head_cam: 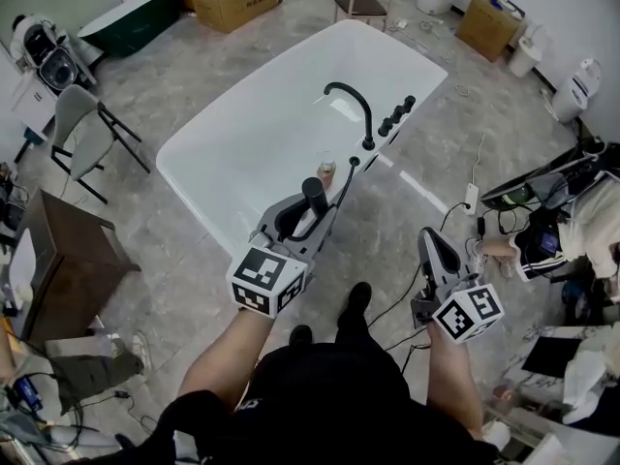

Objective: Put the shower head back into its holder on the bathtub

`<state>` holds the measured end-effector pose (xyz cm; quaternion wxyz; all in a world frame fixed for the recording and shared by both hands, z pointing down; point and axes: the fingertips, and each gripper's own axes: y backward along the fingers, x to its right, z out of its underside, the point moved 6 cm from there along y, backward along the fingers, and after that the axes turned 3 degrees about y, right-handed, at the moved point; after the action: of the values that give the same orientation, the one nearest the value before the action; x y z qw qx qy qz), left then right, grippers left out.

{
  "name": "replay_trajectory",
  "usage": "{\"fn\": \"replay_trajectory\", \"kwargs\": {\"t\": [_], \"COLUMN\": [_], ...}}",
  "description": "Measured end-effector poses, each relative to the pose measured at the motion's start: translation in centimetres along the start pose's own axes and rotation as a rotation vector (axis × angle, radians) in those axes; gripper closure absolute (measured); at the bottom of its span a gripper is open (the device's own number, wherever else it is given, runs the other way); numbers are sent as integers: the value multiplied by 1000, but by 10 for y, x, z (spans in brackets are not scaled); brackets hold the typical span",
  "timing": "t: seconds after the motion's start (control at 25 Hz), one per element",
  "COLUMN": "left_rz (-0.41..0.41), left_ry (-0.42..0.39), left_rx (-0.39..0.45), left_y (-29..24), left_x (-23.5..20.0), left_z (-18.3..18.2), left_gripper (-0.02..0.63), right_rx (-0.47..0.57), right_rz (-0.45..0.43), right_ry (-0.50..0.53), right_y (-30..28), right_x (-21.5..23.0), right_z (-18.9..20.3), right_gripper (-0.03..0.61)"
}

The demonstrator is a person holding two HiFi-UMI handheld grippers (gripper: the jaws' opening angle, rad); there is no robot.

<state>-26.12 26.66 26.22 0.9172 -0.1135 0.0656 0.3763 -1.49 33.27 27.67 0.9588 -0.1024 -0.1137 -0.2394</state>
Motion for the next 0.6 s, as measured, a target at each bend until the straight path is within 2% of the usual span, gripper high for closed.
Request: {"fn": "replay_trajectory", "kwargs": {"t": [0.36,0.6], "left_rz": [-56,-93], "left_ry": [24,7], "left_rx": [-42,-49], "left_y": [-138,-198], "left_x": [4,10], "left_z": [-3,-23], "left_gripper": [472,472], "right_rx": [-58,-79], "right_rz": [-31,-73], "right_ry": [-26,-25], "right_y": [-36,-57], "right_x": [145,205], "right_z": [-10,-26], "right_gripper": [565,565]}}
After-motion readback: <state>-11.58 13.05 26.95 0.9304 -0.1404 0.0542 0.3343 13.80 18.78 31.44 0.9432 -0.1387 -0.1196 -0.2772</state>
